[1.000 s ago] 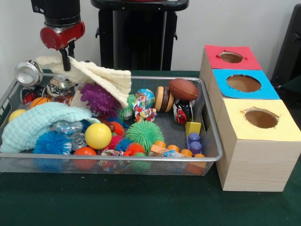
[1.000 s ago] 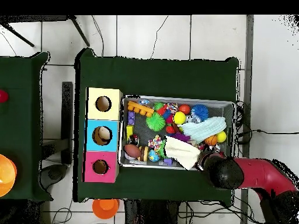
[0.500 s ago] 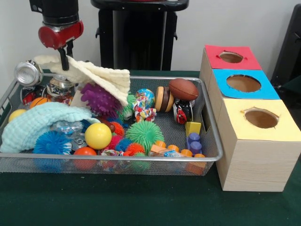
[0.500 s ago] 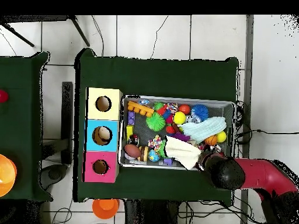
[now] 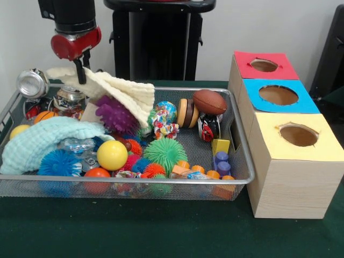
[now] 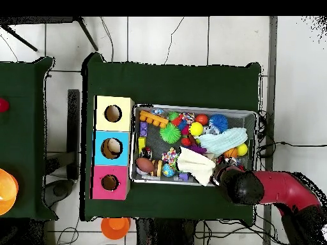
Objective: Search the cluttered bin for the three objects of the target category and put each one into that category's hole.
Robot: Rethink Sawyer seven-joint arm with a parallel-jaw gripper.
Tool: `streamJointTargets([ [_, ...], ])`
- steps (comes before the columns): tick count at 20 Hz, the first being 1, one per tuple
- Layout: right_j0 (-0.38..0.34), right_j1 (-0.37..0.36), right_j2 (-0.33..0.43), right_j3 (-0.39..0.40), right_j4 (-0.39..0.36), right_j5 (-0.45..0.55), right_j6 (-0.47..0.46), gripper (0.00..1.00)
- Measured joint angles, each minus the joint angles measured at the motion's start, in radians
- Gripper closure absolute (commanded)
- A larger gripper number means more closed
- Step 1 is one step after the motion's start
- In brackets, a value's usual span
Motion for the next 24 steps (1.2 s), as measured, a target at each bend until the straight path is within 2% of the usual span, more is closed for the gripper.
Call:
streamJointTargets([
  [12,-0.033,0.028,0.075,0.0,0.011,-0.006,0.0,1.0],
  [24,-0.033,0.028,0.091,0.001,0.024,-0.076,0.0,1.0],
])
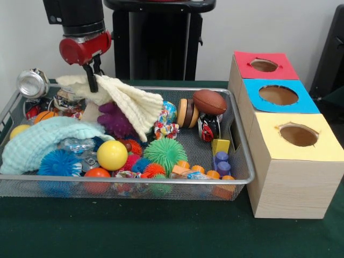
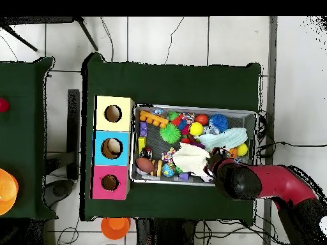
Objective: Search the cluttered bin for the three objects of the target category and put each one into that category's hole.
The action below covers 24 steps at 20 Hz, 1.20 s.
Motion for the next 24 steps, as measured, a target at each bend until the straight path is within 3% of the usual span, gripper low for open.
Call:
streamJointTargets([
  [12,0.052,0.0,0.001,0.031,0.068,-0.17,0.005,1.0],
  [21,0.158,0.04,-0.029,0.146,0.127,-0.472,0.034,1.0],
  [24,0.181,0.048,-0.044,0.164,0.133,-0.501,0.04,1.0],
])
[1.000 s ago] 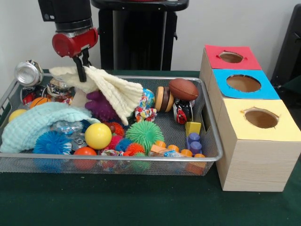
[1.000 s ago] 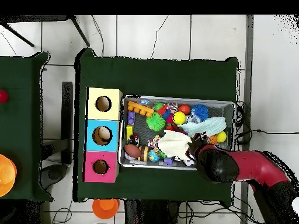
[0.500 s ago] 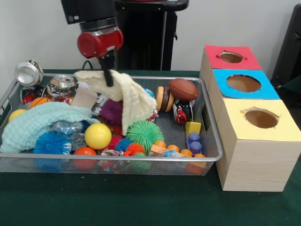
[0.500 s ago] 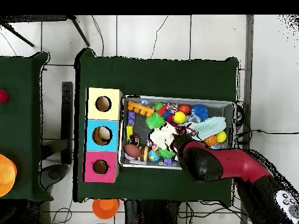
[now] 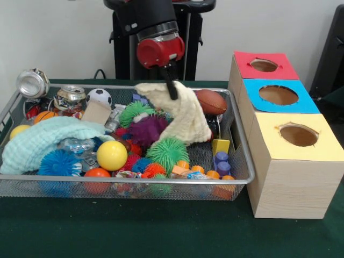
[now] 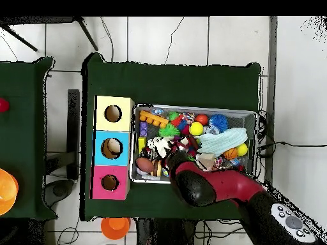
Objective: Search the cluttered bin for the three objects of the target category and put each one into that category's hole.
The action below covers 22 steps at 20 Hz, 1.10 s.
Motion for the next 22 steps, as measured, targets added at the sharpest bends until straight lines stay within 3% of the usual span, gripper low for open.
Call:
streamJointTargets([
  [12,0.105,0.018,-0.117,0.055,0.011,-0.052,0.018,1.0],
  [13,0.114,0.018,-0.129,0.055,0.012,-0.052,0.018,0.0],
  [22,0.226,0.014,-0.239,0.057,0.05,-0.052,0.018,0.0],
])
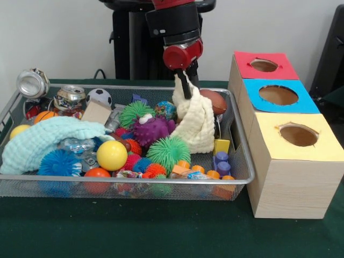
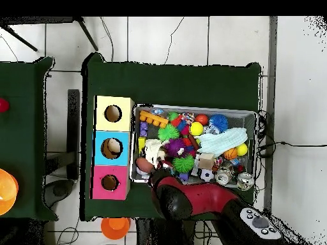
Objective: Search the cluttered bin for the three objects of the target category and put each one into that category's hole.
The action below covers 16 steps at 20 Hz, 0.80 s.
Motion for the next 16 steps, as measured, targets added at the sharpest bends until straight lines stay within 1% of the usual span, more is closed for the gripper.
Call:
streamJointTargets([
  [2,0.008,-0.001,-0.008,0.001,0.003,0.0,0.0,0.0],
  [6,0.043,-0.014,-0.051,0.001,0.006,0.016,0.0,0.0],
  [8,0.07,-0.035,-0.084,0.001,0.006,0.052,0.0,0.0],
  [10,0.093,-0.063,-0.113,0.0,0.006,0.111,0.0,0.0],
  [11,0.102,-0.085,-0.128,0.0,0.006,0.159,0.0,0.0],
  [12,0.104,-0.094,-0.134,-0.001,0.005,0.179,0.0,0.0],
  [13,0.108,-0.115,-0.146,-0.003,0.005,0.226,0.0,0.0],
  [15,0.109,-0.142,-0.162,-0.012,0.005,0.283,0.0,0.0],
  [16,0.108,-0.151,-0.168,-0.016,0.005,0.3,0.0,0.0],
])
